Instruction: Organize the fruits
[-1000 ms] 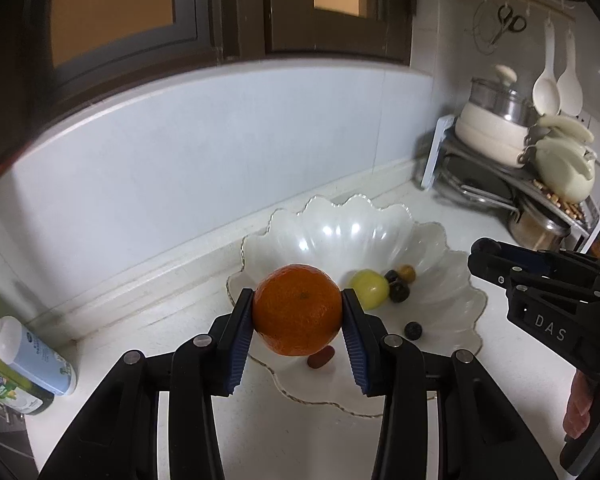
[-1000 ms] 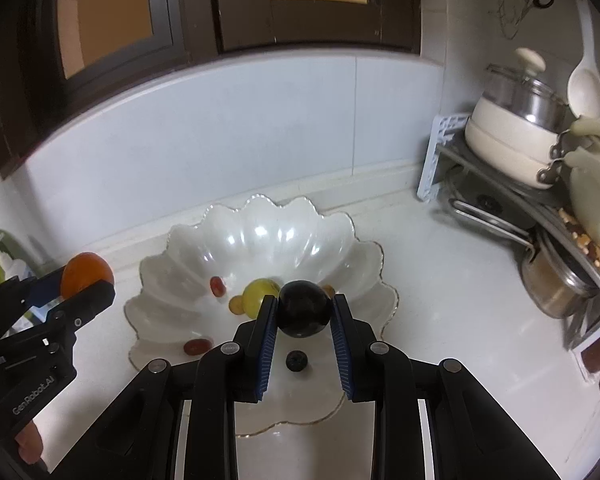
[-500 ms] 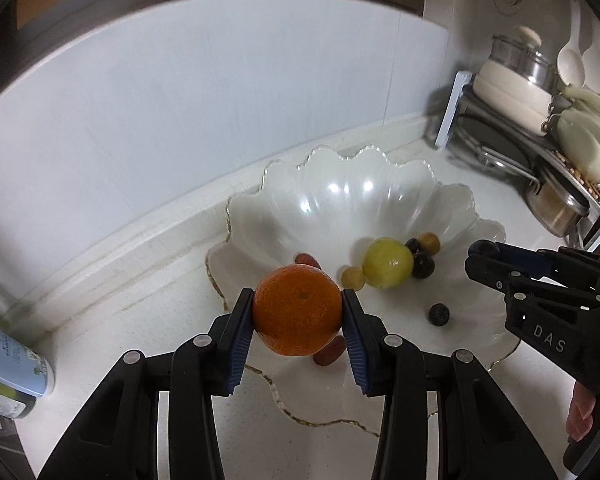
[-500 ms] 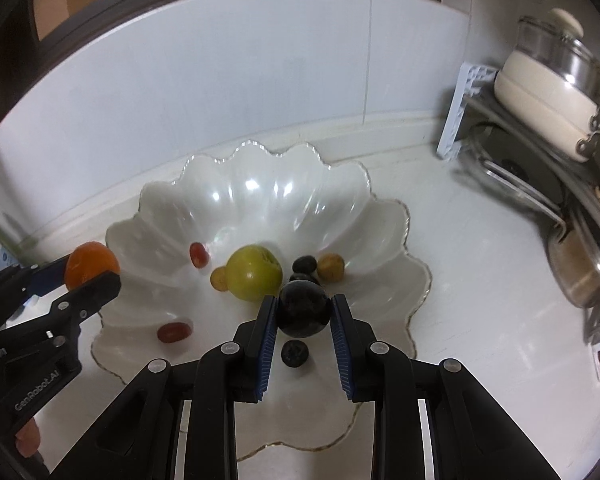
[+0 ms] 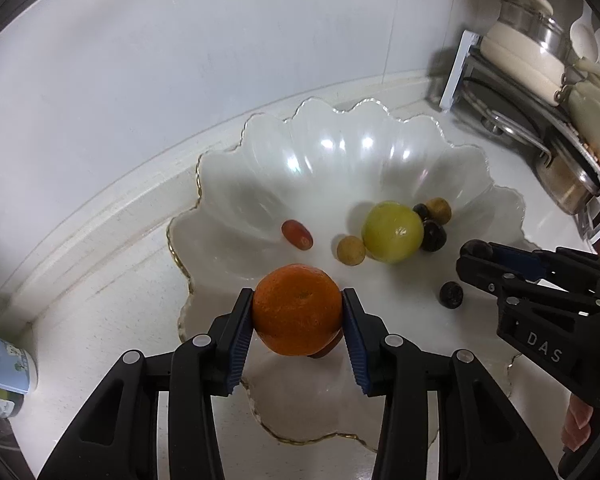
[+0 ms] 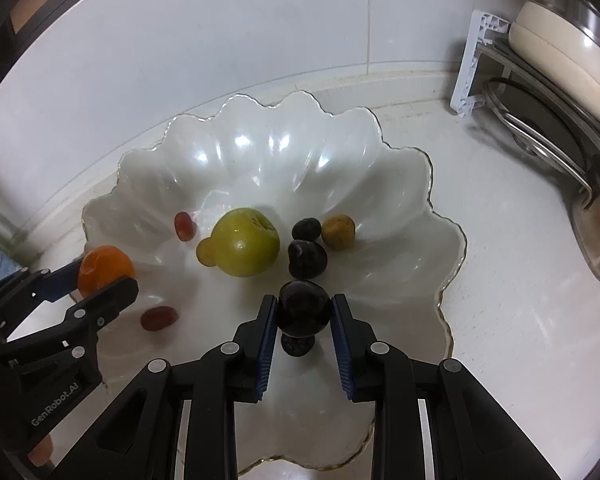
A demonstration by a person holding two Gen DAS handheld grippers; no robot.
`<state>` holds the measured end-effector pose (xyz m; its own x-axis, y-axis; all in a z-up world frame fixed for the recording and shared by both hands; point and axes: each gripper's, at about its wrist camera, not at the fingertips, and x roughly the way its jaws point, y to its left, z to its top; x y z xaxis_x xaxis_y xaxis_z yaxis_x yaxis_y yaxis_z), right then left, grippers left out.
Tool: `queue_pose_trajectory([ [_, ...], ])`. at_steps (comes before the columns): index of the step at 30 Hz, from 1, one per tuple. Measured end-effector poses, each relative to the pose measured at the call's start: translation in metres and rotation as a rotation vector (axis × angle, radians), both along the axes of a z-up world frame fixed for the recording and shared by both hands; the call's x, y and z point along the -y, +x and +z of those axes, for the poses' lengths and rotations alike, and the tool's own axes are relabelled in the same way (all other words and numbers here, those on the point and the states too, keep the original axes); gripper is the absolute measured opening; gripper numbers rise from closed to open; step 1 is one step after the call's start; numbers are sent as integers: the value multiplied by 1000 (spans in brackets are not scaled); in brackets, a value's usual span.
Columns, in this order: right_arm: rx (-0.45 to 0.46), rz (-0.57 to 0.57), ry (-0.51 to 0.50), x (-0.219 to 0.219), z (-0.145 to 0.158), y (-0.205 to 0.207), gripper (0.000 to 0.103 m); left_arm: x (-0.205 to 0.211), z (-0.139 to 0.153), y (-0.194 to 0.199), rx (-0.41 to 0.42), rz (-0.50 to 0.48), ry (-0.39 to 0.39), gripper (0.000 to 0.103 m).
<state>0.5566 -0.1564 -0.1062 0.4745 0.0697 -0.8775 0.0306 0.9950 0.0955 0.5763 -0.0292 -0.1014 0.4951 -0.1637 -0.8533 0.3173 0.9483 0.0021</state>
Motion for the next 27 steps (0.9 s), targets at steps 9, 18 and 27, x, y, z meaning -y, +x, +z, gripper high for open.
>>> queue_pose_trajectory([
  [9, -8, -12, -10, 1, 2, 0, 39, -4, 5, 1, 18, 37, 31, 64],
  [18, 39, -9, -16, -4, 16, -18, 39, -18, 26, -16, 93, 107, 91, 75],
  [27, 146, -31, -26, -17, 44, -63, 55, -31, 52, -56, 206, 136, 93, 86],
])
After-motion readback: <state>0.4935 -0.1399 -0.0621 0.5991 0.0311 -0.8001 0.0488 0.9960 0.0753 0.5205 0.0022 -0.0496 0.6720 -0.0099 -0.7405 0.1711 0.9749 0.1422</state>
